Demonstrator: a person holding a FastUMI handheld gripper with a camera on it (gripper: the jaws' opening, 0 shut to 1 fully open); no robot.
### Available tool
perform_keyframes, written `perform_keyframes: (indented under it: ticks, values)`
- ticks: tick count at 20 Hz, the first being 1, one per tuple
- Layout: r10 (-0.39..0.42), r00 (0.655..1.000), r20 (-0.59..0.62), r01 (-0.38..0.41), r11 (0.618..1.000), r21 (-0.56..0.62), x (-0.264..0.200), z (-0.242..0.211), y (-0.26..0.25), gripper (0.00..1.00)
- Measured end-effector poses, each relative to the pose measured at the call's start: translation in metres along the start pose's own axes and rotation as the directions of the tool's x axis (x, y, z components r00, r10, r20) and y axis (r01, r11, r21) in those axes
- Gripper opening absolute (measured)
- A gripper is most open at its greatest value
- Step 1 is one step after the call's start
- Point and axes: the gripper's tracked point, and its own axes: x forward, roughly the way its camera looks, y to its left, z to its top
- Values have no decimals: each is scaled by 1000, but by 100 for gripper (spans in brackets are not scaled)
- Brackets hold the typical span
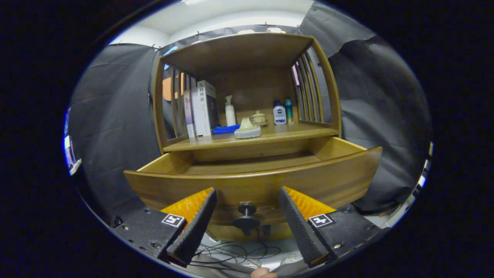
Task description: Pull open the drawer, take out the items inside it, and place them on the countertop above the cabinet.
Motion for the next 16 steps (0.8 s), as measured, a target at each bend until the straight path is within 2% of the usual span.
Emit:
perform_keyframes:
  ticks: [5,10,16]
  values:
    - [-10,1000,3,10,999,-46,12,-5,-2,100]
    - [-77,996,44,83,983,-163,15,-10,-7,100]
    - [-75,995,64,85,983,-161,16,-10,-7,100]
